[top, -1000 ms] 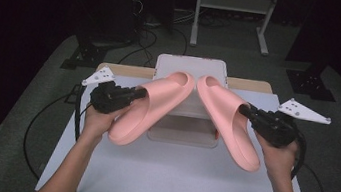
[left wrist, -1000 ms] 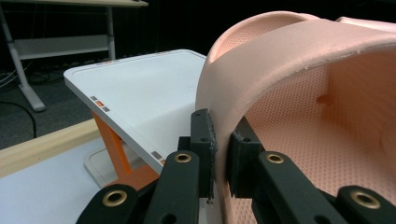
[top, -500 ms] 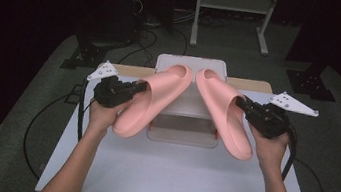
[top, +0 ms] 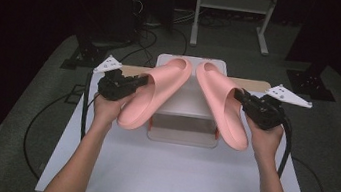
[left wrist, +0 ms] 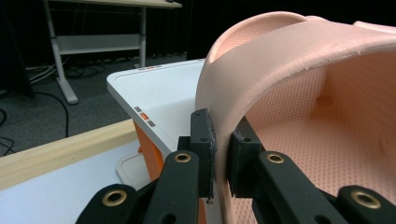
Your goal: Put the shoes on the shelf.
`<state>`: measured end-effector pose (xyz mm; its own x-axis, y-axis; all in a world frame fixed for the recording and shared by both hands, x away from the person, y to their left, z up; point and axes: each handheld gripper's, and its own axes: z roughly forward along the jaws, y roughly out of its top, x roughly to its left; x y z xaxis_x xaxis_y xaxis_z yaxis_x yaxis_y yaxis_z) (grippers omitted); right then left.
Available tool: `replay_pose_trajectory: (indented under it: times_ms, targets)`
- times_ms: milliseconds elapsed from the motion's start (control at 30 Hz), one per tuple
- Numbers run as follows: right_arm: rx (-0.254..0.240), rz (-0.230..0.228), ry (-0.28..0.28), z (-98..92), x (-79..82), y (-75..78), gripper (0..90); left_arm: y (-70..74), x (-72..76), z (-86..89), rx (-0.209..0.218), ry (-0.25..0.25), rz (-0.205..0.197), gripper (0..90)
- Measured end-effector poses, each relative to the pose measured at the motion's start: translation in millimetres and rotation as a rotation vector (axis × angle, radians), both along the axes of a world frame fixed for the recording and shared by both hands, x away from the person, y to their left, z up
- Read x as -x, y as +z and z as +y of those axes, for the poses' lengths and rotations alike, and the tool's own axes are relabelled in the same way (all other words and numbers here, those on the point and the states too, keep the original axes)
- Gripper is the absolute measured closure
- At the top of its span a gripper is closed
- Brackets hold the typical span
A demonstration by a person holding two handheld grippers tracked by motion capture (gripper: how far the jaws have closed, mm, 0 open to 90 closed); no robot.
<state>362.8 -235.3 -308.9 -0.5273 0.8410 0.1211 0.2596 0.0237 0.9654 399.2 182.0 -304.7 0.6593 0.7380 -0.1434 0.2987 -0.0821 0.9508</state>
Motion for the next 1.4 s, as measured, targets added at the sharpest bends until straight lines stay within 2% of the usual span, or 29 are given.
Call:
replay_pose_trajectory:
  times_ms: [233,567,1000,1400]
  targets:
    - [0.007,-0.009,-0.013,6.2,-7.0,6.6,80.5,7.5,-8.8,-4.4,-0.007,0.021,0.01,82.5]
    - [0.012,0.009,-0.045,11.4,-20.5,11.8,79.8,15.2,-17.1,-8.6,-0.021,0.062,0.022,80.4]
    - [0.037,0.01,-0.091,16.9,-31.9,19.1,79.5,17.6,-25.7,-14.8,0.017,0.074,0.05,79.0]
    - [0.047,0.023,-0.126,20.0,-41.8,19.1,78.8,16.3,-34.1,-21.5,0.022,0.091,0.079,77.4]
